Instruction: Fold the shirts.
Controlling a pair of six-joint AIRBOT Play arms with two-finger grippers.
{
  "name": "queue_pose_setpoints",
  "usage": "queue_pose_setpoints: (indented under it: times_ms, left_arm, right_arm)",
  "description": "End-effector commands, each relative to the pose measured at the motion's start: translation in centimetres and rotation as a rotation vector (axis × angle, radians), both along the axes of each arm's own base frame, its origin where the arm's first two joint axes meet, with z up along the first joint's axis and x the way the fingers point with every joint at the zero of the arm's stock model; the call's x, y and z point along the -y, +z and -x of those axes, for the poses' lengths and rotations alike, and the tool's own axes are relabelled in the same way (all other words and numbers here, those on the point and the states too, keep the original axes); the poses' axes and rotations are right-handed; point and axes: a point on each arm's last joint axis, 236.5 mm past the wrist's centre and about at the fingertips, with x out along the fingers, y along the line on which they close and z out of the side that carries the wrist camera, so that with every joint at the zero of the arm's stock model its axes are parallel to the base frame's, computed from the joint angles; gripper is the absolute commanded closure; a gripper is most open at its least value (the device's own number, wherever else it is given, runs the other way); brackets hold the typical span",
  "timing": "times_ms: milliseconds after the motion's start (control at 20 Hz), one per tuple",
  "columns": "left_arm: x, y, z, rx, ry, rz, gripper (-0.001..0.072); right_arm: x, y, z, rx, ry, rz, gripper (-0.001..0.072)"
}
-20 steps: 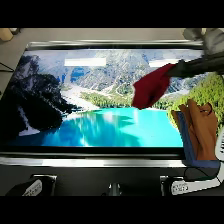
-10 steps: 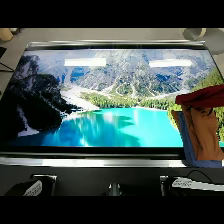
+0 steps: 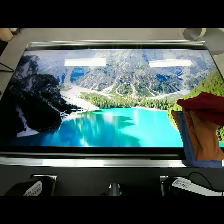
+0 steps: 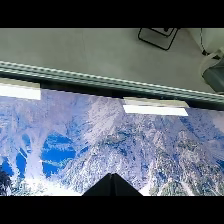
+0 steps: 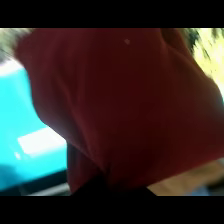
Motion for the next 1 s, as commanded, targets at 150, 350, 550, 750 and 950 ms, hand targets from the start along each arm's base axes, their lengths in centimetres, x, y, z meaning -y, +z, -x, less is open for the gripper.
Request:
queue_pose_setpoints:
  times_ms: [150, 350, 550, 750, 950]
  left_arm:
    - [0.0, 0.1, 0.0, 0.004, 0.000, 0.000, 0.0678]
    - [0.0, 0.1, 0.0, 0.004, 0.000, 0.001, 0.0678]
    - [0.6, 0.6, 0.1, 0.014, -0.016, 0.024, 0.0678]
    - [2.0, 1.4, -0.3, 0.054, -0.035, -0.033, 0.0681]
    - [-0.6, -6.0, -2.5, -0.201, 0.136, -0.273, 0.0680]
  right_arm:
    - [-4.1, -10.4, 10.2, -0.375, 0.013, -0.096, 0.0695]
    - [-3.3, -11.7, 11.4, -0.411, 0.022, -0.044, 0.0509]
    - [3.6, -5.4, 6.0, -0.175, 0.050, 0.263, 0.0072]
    - [8.1, 14.4, -6.0, 0.350, 0.158, 0.849, 0.0091]
    - [-6.0, 19.2, -15.0, 0.618, 0.469, 0.816, 0.0114]
